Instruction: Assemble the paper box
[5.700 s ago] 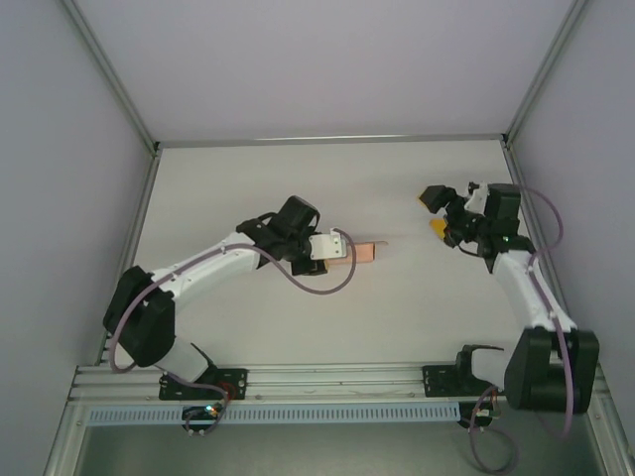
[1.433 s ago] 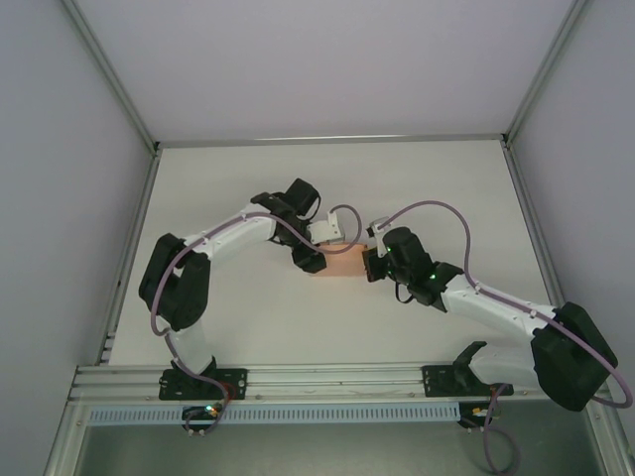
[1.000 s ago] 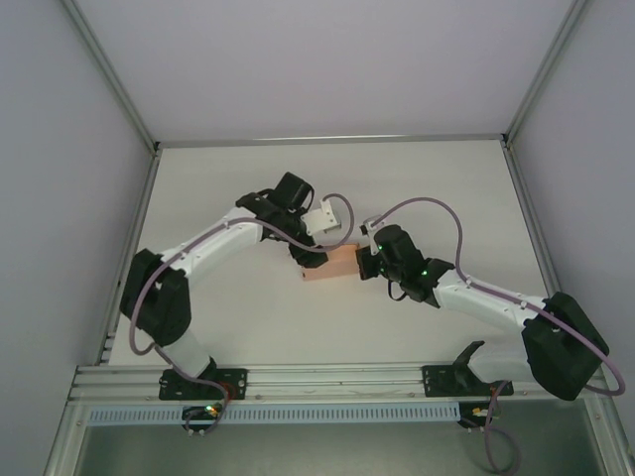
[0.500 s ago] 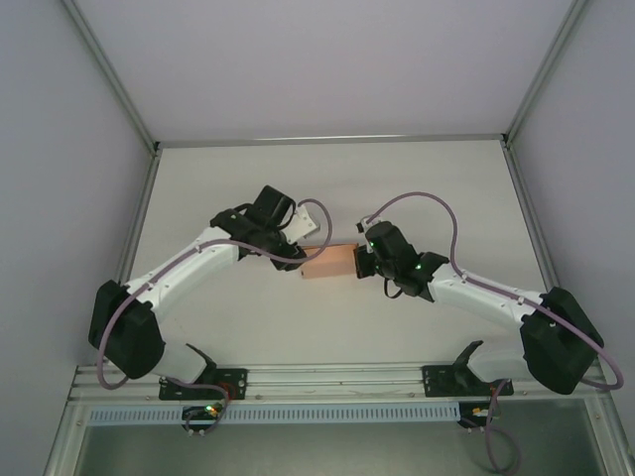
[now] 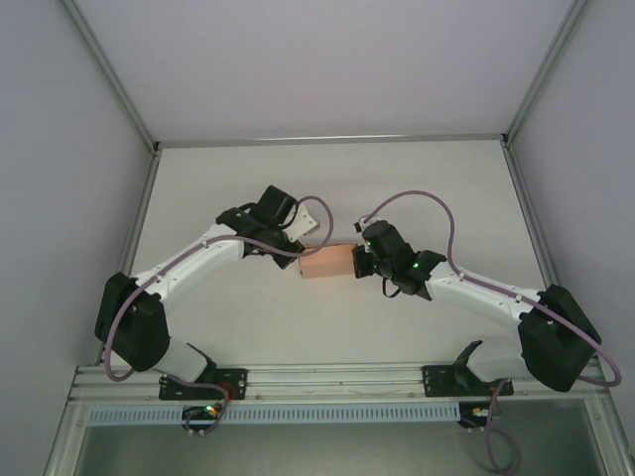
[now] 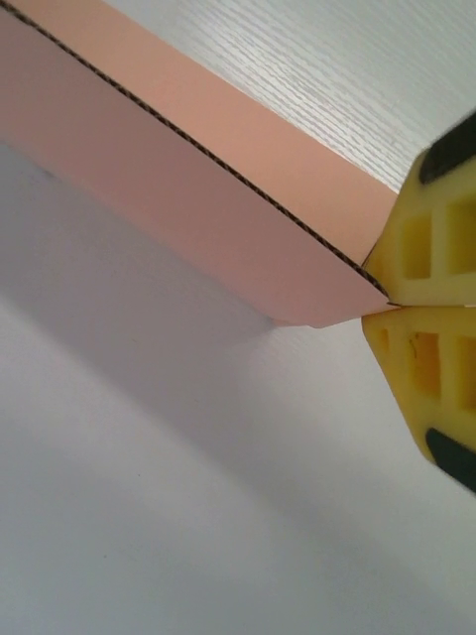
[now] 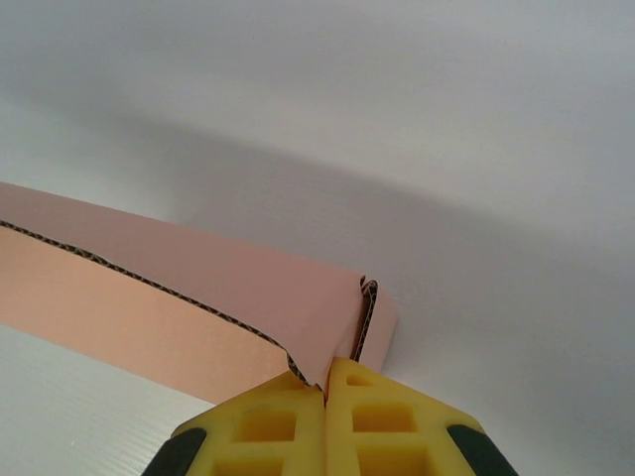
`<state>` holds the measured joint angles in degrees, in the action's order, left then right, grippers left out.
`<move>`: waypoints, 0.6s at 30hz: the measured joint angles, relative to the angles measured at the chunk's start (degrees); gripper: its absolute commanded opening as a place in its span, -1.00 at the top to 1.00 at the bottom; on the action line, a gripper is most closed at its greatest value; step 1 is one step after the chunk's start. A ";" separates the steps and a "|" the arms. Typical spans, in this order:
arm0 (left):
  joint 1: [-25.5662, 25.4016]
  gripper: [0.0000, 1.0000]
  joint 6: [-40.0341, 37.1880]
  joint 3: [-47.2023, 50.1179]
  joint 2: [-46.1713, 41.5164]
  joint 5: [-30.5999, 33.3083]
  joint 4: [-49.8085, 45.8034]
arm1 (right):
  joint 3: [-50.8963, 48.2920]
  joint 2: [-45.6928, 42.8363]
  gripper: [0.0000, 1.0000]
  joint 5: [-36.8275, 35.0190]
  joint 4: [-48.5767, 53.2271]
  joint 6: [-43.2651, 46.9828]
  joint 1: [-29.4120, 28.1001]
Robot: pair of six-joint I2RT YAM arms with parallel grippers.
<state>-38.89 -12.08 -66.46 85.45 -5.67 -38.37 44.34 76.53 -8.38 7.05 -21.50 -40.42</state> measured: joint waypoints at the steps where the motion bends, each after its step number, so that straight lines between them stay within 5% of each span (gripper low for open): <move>1: 0.00 1.00 0.63 -0.02 0.00 0.20 0.26 | 0.13 0.09 1.00 -0.04 0.09 0.00 -0.04; 18: 2.67 1.00 33.55 -2.38 3.58 -0.87 3.93 | 3.76 2.64 1.00 -4.74 3.87 -5.81 -2.84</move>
<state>-36.23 21.47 -68.84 89.03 -6.55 -34.44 48.10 79.18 -13.13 10.92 -27.31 -43.27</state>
